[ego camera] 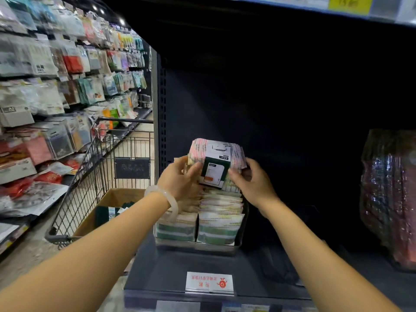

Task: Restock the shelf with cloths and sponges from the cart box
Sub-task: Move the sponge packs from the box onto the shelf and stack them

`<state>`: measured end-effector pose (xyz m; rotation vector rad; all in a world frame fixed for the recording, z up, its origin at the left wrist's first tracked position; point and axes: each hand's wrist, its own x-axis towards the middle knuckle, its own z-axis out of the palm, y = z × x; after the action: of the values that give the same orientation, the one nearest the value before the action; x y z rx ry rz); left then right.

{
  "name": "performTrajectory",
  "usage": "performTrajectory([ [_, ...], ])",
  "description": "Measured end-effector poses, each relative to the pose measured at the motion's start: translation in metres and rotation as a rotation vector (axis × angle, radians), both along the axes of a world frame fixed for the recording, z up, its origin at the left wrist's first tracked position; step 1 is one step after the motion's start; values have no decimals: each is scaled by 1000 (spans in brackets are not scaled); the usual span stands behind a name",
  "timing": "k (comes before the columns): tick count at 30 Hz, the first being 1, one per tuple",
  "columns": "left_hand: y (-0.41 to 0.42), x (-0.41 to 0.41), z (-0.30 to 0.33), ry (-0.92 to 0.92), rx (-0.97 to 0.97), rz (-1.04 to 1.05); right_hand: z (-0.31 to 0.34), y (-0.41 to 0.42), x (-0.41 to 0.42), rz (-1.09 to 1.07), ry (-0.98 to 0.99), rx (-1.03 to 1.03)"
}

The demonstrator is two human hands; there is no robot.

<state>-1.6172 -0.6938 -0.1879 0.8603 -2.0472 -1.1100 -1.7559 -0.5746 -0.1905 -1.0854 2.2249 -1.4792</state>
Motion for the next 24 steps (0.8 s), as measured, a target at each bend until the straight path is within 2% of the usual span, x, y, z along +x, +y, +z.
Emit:
performTrajectory([
  [3, 1, 10, 5, 15, -91, 114, 10, 0, 5, -26, 69, -73],
  [5, 3, 19, 4, 4, -112, 117, 10, 1, 7, -8, 88, -48],
  [11, 9, 25, -6, -2, 26, 117, -7, 5, 13, 3, 51, -14],
  [16, 9, 22, -4, 1, 46, 133, -8, 5, 16, -20, 31, -56],
  [22, 10, 28, 2, 52, -96, 172, -2, 8, 27, -34, 30, -99],
  [24, 11, 34, -2, 46, -88, 169, -6, 9, 32, -18, 42, -87],
])
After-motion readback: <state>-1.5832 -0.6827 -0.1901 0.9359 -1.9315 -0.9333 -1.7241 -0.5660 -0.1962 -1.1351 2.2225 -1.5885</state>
